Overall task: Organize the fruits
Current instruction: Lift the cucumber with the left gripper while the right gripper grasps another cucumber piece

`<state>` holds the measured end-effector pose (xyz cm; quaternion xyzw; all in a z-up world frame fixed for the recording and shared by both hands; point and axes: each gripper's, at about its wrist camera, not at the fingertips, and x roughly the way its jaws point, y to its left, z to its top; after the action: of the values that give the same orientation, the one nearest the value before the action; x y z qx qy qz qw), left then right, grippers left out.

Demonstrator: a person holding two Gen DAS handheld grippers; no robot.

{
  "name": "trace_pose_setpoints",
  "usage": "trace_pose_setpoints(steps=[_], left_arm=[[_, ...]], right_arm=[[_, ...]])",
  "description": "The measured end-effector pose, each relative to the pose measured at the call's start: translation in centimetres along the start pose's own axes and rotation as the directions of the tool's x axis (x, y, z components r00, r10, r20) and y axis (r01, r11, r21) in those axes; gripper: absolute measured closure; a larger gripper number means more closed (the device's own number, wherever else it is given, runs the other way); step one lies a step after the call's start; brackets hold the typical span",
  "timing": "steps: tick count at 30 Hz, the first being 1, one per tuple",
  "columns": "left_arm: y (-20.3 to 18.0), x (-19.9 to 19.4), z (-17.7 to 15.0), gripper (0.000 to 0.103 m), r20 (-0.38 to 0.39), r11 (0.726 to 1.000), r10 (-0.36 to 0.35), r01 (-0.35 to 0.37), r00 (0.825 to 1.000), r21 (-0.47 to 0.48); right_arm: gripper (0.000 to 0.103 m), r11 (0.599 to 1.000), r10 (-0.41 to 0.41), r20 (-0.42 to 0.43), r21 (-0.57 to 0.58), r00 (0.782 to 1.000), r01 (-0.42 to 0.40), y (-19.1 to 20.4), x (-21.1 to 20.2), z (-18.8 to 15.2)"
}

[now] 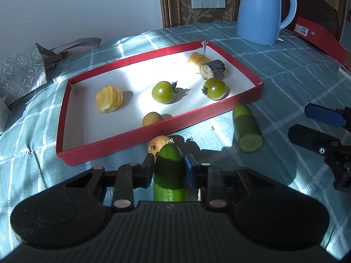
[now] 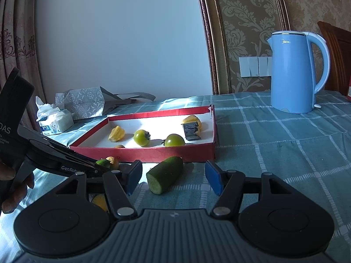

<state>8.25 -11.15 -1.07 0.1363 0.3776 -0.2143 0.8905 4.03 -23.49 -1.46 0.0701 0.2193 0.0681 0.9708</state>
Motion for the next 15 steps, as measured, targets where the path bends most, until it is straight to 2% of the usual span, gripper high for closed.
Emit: trace_pose_setpoints(steps=[6,15], left_arm=[[1.0,-1.0,-0.5,0.076,0.025,0.999,-0.027,0.028,0.999,-0.043],[1.2,-0.8,-1.6,0.075,-0.01,0.999,-0.049,0.049,0.999,-0.025]], right_arm=[[0.04,1.0,-0.002,-0.017,-0.018,1.0,0.002,0.7,0.5,-0.1],[0.04,0.999,0.003,-0.014,-0.034,1.0,-0.003,1.7,0.6,0.1]])
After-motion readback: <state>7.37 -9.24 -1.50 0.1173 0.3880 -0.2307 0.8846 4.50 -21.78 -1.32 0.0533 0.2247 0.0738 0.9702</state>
